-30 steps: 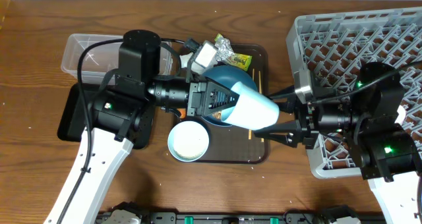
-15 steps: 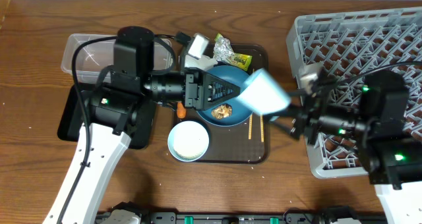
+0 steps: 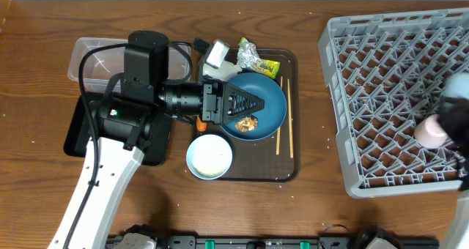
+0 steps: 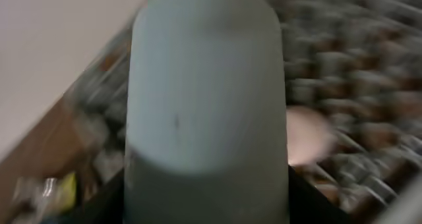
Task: Sort waste into correct bins and load items into the dishwasher rack
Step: 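Place the light blue cup in the rack beside the pink cup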
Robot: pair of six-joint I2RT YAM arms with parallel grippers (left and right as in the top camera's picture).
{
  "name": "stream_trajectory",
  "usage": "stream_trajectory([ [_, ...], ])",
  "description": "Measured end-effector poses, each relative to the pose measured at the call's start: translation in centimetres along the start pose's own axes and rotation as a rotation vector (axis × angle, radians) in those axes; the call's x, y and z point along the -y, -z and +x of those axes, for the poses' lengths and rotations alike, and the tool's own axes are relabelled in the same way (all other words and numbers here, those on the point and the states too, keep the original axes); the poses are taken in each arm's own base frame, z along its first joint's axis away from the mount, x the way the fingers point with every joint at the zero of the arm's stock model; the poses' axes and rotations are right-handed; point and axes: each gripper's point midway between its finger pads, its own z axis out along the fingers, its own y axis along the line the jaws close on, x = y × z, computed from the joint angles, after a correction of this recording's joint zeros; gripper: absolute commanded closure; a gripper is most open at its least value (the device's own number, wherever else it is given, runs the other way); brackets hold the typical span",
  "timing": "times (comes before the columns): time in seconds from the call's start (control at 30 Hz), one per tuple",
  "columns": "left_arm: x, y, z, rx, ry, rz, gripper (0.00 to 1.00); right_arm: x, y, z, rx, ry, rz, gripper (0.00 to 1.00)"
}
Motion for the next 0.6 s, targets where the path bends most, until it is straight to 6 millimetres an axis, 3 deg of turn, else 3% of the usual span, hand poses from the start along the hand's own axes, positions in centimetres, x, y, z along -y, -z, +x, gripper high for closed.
stream_trajectory([
  [0.1, -0.2, 0.0, 0.4, -0.009, 0.017, -0.004, 0.22, 4.5, -0.9, -1.5, 0.032, -0.179, 0.119, 0.66],
  [0.23, -0.2, 0.0, 0.5, -0.014, 0.012, -0.006, 0.22, 8.1, -2.4, -2.1, 0.026, -0.328, 0.195, 0.67],
  [0.43, -0.3, 0.0, 0.6, -0.015, 0.011, -0.007, 0.22, 10.4, -6.1, -1.4, -0.058, -0.479, 0.184, 0.64],
  [0.5, -0.3, 0.0, 0.6, -0.015, 0.008, -0.007, 0.22, 10.9, -7.5, -0.8, -0.097, -0.527, 0.173, 0.59],
  [0.6, -0.3, 0.0, 0.6, -0.015, 0.005, -0.007, 0.22, 11.2, -9.0, -0.3, -0.136, -0.583, 0.143, 0.59],
])
